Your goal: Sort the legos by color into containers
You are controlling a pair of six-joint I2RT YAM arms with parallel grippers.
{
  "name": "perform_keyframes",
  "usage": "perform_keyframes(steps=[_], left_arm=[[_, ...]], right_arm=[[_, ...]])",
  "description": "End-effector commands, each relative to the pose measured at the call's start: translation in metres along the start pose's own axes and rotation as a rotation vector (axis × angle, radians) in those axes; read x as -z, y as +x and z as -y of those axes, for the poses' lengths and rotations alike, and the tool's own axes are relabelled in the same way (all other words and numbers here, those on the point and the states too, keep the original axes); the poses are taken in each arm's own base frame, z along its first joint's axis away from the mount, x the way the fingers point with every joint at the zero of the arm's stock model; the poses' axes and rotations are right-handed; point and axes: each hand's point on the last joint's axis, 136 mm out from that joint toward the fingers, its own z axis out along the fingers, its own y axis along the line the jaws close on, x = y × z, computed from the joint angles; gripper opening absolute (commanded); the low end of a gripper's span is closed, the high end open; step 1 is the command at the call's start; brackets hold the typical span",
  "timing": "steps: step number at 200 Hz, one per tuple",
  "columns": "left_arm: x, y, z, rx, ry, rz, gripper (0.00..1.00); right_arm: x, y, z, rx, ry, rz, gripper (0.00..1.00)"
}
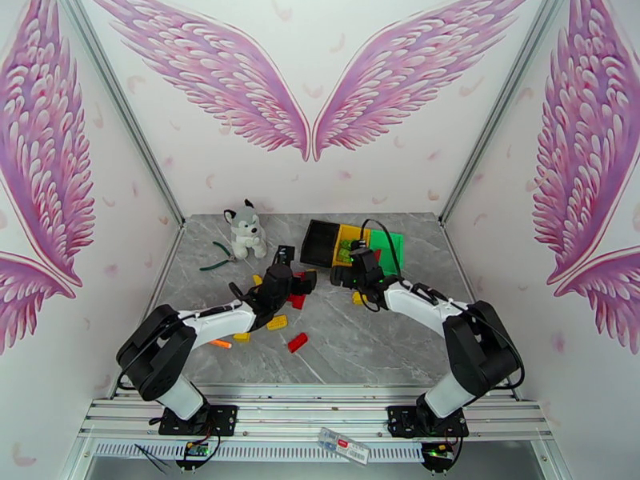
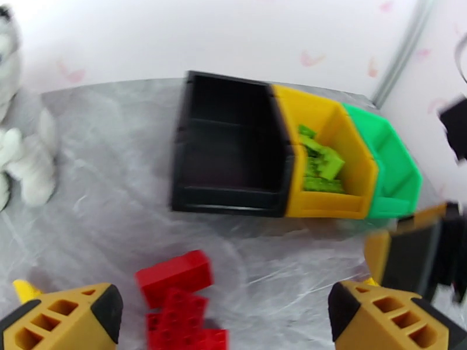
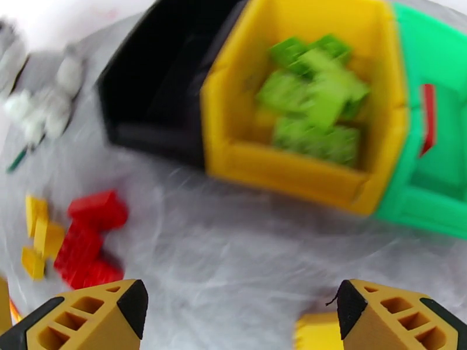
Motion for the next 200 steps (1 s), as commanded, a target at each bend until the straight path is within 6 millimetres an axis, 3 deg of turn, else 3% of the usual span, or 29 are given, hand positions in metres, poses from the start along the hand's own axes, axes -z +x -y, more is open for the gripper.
perform_keyframes(steps=[1,48,84,129,200], left_arm=[[0.014,-0.008,-0.017,0.065,-0.038,0.032,0.99],[0.031,-0.010,-0.044,0.107,-0.090,0.057,0.99],[0.045,-0.011,-0.060,0.119,-0.126,0.075,0.99],[0.059,-0.012,-0.078,0.139,-0.158,0.093,0.99],[0.071,-0.007,-0.092,0.159,-0.179,0.097,0.99]], right_arm=[[0.012,0.023,-0.038,0.105,-0.124,-0.034,0.94],[0.032,0.082,-0.106,0.324,-0.257,-0.129,1.00],[0.035,0.122,-0.131,0.435,-0.246,-0.193,0.99],[0.025,0.162,-0.139,0.537,-0.176,-0.262,0.99],[0.011,0.184,-0.144,0.558,-0.160,-0.305,0.99]])
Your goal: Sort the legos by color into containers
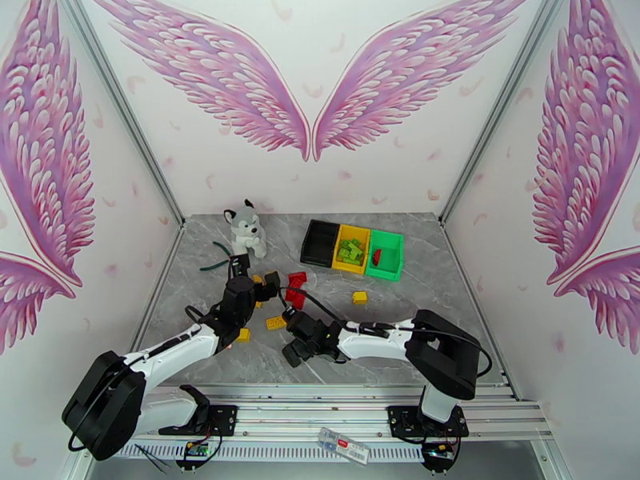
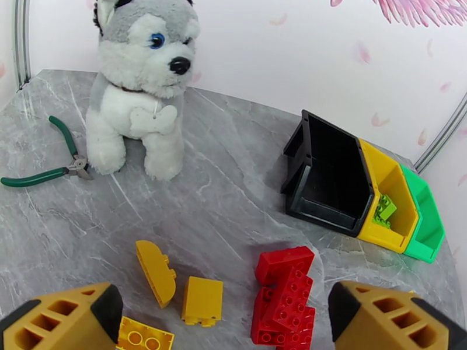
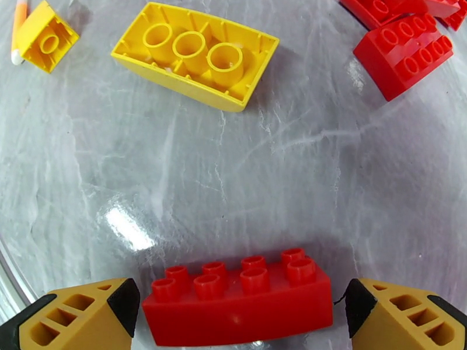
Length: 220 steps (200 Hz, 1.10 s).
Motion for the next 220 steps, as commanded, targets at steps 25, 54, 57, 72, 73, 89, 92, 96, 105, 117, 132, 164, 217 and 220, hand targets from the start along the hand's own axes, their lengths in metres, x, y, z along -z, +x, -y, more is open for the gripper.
perform_keyframes(steps=[25,54,57,72,73,89,92,96,105,117,132,164,217,220], left_arm=[[0.005,0.005,-0.013,0.010,-0.035,-0.007,0.99],[0.003,0.007,-0.015,0.009,-0.042,-0.013,0.99],[0.003,0.007,-0.015,0.010,-0.043,-0.013,0.99],[0.001,0.009,-0.015,0.008,-0.042,-0.020,0.99],[0.001,0.010,-0.016,0.008,-0.043,-0.020,0.99],[-0.001,0.011,-0.015,0.008,-0.042,-0.025,0.99],[-0.001,0.011,-0.014,0.007,-0.042,-0.027,0.99],[-0.002,0.011,-0.014,0.008,-0.040,-0.028,0.99],[-0.003,0.012,-0.013,0.010,-0.036,-0.031,0.99],[-0.005,0.013,-0.011,0.010,-0.033,-0.036,0.99],[-0.008,0.014,-0.010,0.009,-0.031,-0.043,0.99],[-0.013,0.016,-0.007,0.005,-0.026,-0.059,0.99],[-0.023,0.021,0.010,0.000,0.023,-0.084,0.99],[-0.024,0.021,0.012,-0.002,0.028,-0.086,0.99]], right_arm=[[-0.007,-0.005,0.004,0.001,0.069,0.002,0.97],[-0.008,-0.004,0.017,0.008,0.146,-0.006,0.96],[-0.008,-0.003,0.019,0.009,0.153,-0.008,0.96],[-0.009,-0.003,0.025,0.004,0.178,-0.007,0.96],[-0.009,-0.003,0.026,0.003,0.179,-0.007,0.96],[-0.010,-0.004,0.032,-0.016,0.188,-0.011,0.93],[-0.010,-0.005,0.033,-0.020,0.188,-0.010,0.92],[-0.011,-0.005,0.034,-0.025,0.189,-0.011,0.92],[-0.012,-0.006,0.035,-0.033,0.184,-0.009,0.92],[-0.012,-0.008,0.037,-0.041,0.181,-0.003,0.91],[-0.012,-0.010,0.039,-0.055,0.170,0.001,0.89],[-0.012,-0.010,0.046,-0.091,0.137,0.009,0.82],[-0.004,-0.009,0.065,-0.158,0.119,0.023,0.65],[-0.002,-0.010,0.067,-0.165,0.120,0.026,0.65]])
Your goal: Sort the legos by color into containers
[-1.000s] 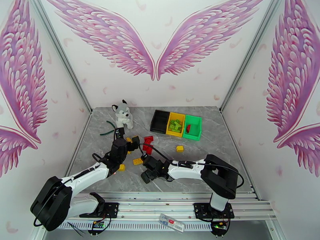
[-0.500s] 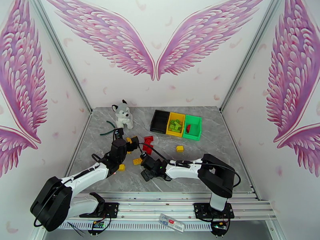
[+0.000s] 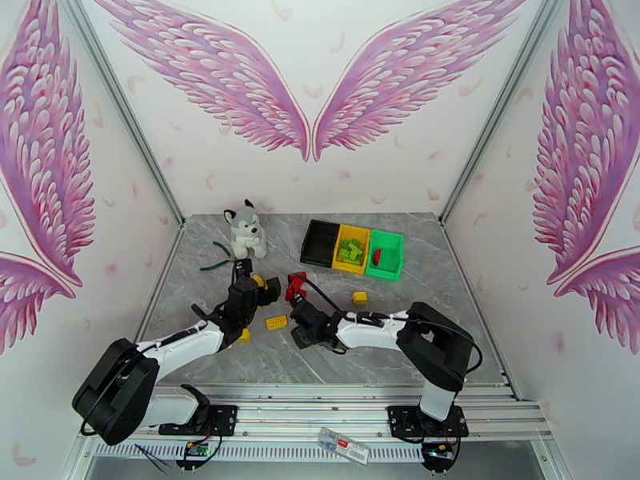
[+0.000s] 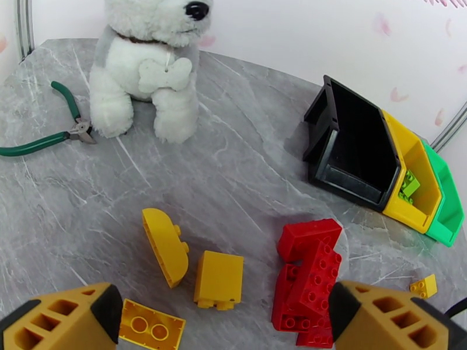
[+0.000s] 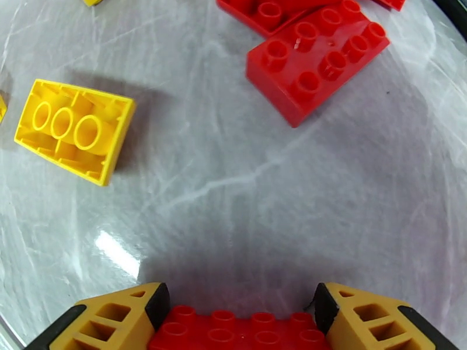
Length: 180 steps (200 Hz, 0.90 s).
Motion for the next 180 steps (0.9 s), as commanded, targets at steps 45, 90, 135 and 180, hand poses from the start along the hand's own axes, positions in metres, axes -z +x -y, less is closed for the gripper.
perform_keyframes(steps=[45,90,135,180], left_arm=[[-0.014,-0.002,0.064,-0.058,0.151,-0.017,0.99],[-0.023,0.011,0.130,-0.147,0.293,-0.051,0.99],[-0.031,0.017,0.178,-0.200,0.404,-0.061,0.99],[-0.043,0.014,0.213,-0.231,0.482,-0.072,0.98]], right_arm=[[0.022,-0.017,0.068,-0.216,0.072,0.076,0.59],[0.051,-0.046,0.139,-0.433,0.169,0.217,0.57],[0.085,-0.058,0.227,-0.622,0.338,0.318,0.55],[0.116,-0.069,0.287,-0.733,0.478,0.410,0.56]])
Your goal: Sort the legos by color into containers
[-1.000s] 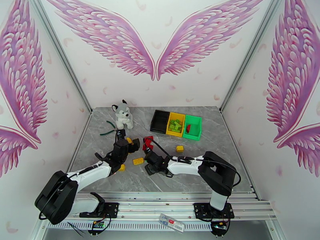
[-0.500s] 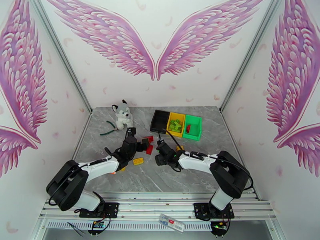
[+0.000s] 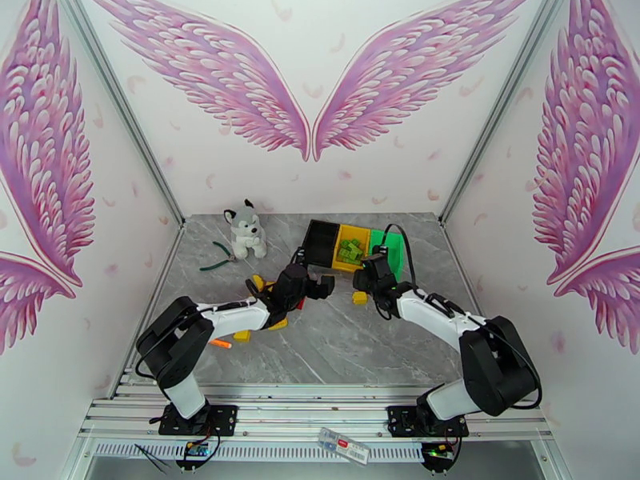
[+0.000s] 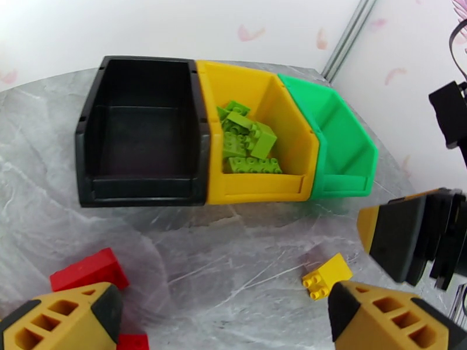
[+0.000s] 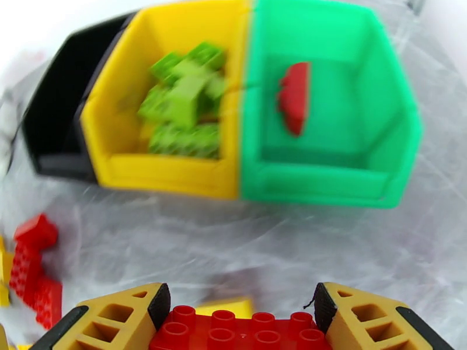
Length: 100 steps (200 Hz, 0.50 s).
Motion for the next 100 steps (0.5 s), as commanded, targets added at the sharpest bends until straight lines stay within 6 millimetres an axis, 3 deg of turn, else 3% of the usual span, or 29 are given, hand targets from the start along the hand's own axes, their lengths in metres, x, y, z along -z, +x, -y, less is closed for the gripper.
perform_keyframes(steps=[1,42,82,100], left_arm=[[-0.011,-0.016,0.022,-0.032,0.070,0.014,0.98],[-0.016,-0.029,0.033,-0.045,0.097,0.033,0.98],[-0.015,-0.031,0.028,-0.049,0.079,0.032,0.98],[-0.014,-0.031,0.025,-0.047,0.071,0.031,0.98]], right_arm=[[0.009,-0.045,0.016,-0.088,0.057,0.111,0.56],[-0.017,-0.076,0.036,-0.124,0.144,0.128,0.56],[-0.054,-0.099,0.042,-0.141,0.183,0.102,0.56],[-0.069,-0.109,0.042,-0.135,0.204,0.087,0.64]])
